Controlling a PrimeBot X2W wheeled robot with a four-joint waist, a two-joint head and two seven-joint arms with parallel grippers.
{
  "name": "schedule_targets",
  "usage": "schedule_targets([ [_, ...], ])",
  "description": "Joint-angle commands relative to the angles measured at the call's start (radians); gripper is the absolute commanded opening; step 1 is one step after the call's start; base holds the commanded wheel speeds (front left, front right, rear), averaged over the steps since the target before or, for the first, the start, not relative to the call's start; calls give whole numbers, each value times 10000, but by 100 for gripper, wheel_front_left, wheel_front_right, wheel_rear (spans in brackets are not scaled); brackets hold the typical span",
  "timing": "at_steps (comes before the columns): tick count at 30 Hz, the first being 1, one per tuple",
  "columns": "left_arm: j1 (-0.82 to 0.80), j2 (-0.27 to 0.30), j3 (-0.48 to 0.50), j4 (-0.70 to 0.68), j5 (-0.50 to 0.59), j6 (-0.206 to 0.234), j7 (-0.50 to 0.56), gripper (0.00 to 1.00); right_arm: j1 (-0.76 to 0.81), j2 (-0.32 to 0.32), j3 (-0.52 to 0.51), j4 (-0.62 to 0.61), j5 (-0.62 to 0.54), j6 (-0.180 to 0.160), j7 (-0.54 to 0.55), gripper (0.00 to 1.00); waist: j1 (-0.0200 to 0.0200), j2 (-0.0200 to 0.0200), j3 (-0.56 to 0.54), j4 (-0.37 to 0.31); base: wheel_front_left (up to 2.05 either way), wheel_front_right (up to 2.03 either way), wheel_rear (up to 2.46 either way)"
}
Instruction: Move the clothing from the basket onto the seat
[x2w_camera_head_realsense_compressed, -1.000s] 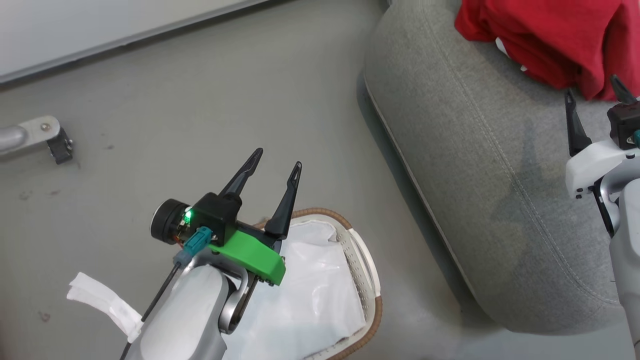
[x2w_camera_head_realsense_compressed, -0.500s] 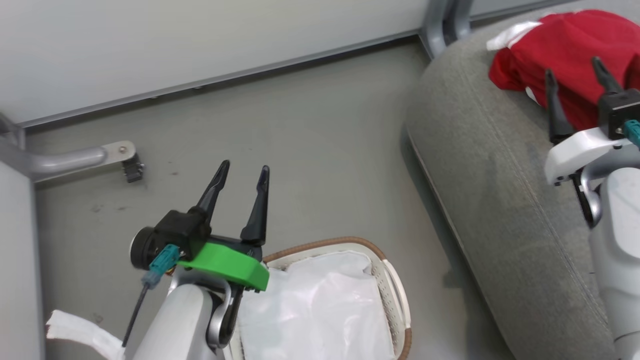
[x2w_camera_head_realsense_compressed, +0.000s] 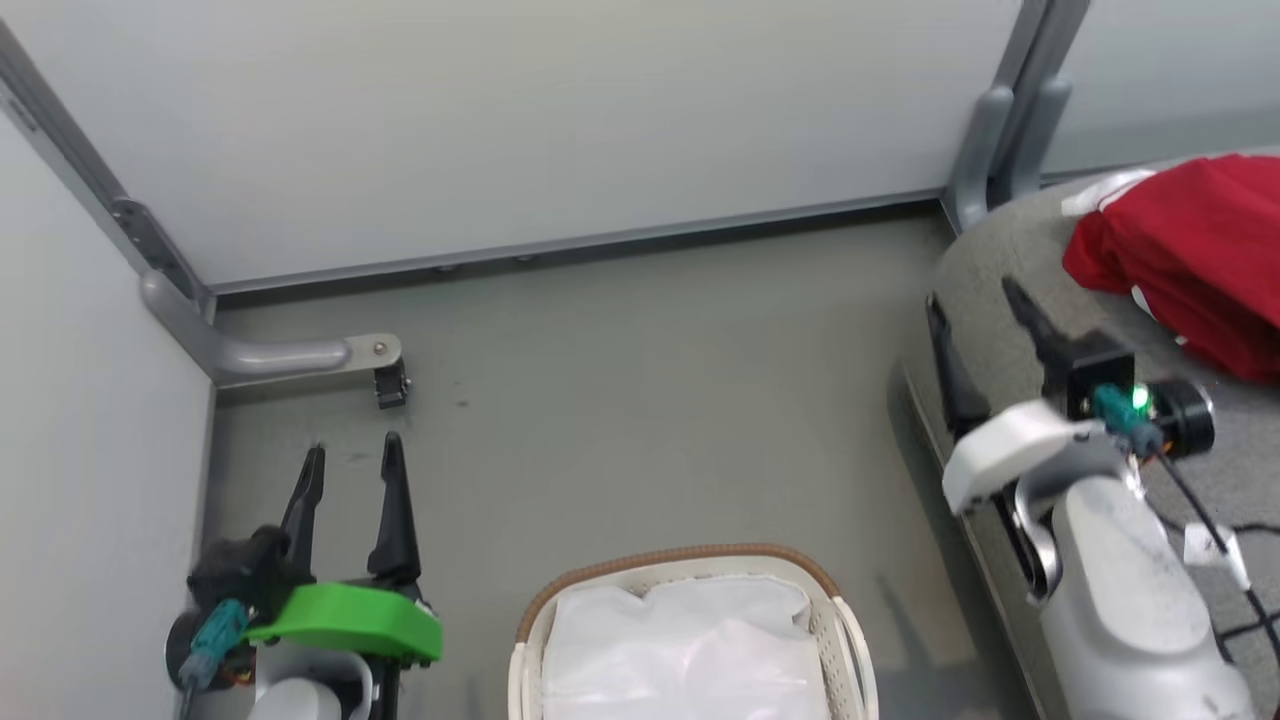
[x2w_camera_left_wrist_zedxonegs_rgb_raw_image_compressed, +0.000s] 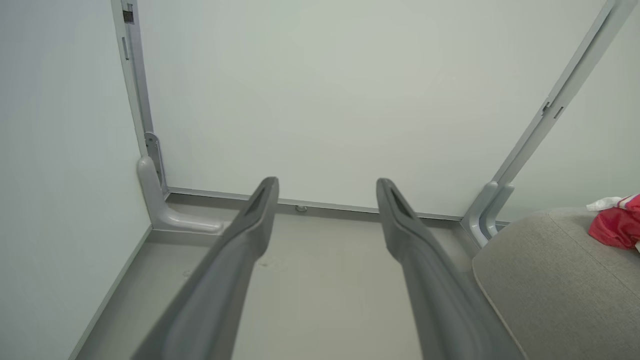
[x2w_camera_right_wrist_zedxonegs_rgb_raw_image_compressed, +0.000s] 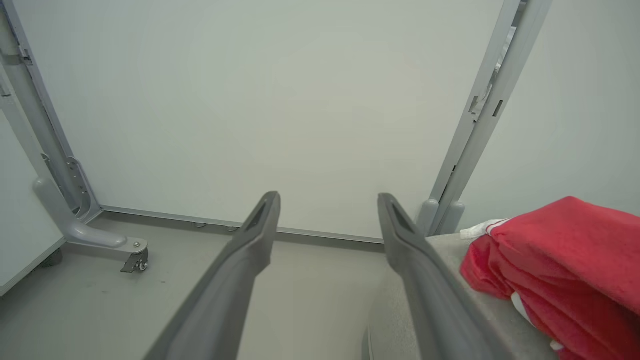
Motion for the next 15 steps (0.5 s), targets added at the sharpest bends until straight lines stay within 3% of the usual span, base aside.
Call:
schedule_targets([
  [1, 298, -8, 81, -27, -15, 53, -4, 100, 399, -65, 73, -138, 262, -14, -18, 100, 1, 0, -467, 406, 0, 0, 0],
  [6, 894, -9, 255, -145, -142, 158, -5, 100, 1575, -46, 810, -666, 1343, -14, -20, 100, 1, 0, -656, 413, 0, 0, 0],
  [15, 1840, -4, 284, -512, -276, 467, -5, 100, 3139, -28, 1130, -1612, 1374, -13, -18, 100, 1, 0, -873, 72, 0, 0, 0],
])
